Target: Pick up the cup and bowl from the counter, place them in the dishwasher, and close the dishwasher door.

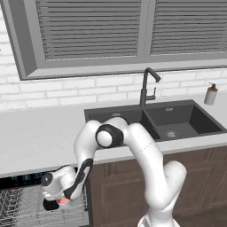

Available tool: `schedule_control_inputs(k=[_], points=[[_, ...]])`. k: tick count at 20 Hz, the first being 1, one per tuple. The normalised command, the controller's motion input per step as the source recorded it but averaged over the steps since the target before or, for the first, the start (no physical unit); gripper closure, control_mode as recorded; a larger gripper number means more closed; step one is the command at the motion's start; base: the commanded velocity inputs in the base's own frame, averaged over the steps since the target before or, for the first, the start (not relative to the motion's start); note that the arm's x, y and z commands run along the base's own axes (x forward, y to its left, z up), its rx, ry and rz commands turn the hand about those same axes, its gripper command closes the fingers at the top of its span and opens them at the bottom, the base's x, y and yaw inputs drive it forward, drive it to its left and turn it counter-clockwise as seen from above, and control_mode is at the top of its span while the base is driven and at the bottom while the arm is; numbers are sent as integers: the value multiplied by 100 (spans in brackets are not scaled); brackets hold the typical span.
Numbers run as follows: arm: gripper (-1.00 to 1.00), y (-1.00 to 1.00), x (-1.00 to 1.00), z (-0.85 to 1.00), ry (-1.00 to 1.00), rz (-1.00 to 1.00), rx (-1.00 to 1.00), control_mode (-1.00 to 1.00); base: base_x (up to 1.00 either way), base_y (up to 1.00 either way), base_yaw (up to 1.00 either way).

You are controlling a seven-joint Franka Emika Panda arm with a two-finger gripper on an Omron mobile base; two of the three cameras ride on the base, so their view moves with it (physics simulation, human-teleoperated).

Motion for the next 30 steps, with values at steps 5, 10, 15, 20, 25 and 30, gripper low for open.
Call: schedule_control_inputs(k=[5,10,15,20,25,30], points=[[-100,-2,-3,91,-4,0,28,-100,0,0,0],[-100,-1,-39,80,0,2,16,-100,0,0,0],[-100,39,-81,67,4,8,-1,-100,0,0,0],[-100,53,-57,84,9,7,-11,-100,0,0,0],[-100,11,-65,58,-1,0,-16,-100,0,0,0],[-100,8,-100,17,-6,-3,-3,-100,0,0,0]])
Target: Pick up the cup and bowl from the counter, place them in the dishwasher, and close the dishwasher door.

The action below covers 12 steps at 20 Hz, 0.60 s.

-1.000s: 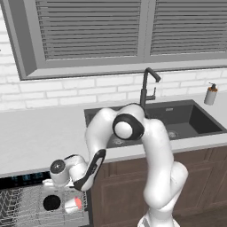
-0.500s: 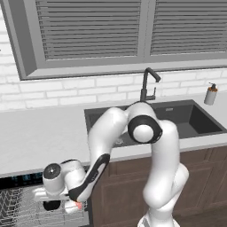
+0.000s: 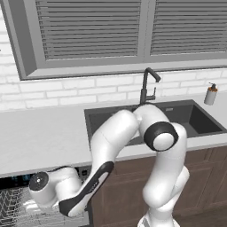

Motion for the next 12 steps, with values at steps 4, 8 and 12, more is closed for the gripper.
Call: schedule_control_inputs(k=[4,8,12], points=[[-100,5,-100,36,0,-3,0,-100,0,0,0],[-100,10,-100,50,0,0,0,-100,0,0,0],[-100,20,-98,38,0,0,-9,-100,0,0,0]])
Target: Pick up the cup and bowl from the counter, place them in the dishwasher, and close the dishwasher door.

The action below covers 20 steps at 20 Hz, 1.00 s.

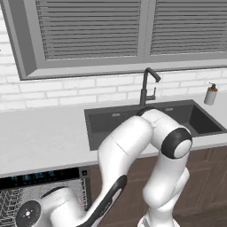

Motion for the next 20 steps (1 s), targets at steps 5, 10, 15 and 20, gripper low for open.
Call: schedule_control_inputs(k=[5,10,15,20], points=[[-100,13,-94,2,-7,3,-8,-100,0,0,0],[-100,11,-85,-1,-25,7,-9,-100,0,0,0],[-100,24,-68,3,-9,7,-15,-100,0,0,0],[-100,54,-20,0,15,5,-30,-100,0,0,0]])
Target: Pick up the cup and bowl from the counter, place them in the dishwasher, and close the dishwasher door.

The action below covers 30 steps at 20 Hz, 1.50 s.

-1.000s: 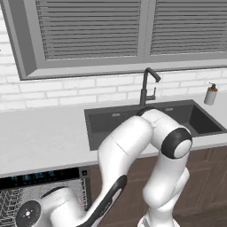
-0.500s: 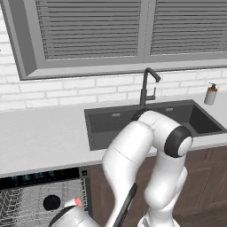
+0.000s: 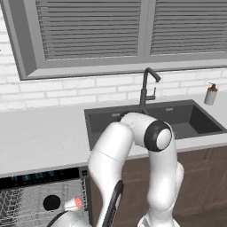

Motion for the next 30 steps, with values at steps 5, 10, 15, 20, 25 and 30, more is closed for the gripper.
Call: schedule_control_inputs(k=[5,10,15,20,25,30], points=[[-100,67,-23,-10,3,1,-37,-100,0,0,0],[-100,18,-40,-33,-7,8,-12,-100,0,0,0],[-100,9,-29,-30,-8,17,-11,-100,0,0,0],[-100,21,-2,-20,-1,12,-17,-100,0,0,0],[-100,2,0,-32,-13,2,-9,-100,0,0,0],[-100,9,10,-24,-7,7,-19,-100,0,0,0]])
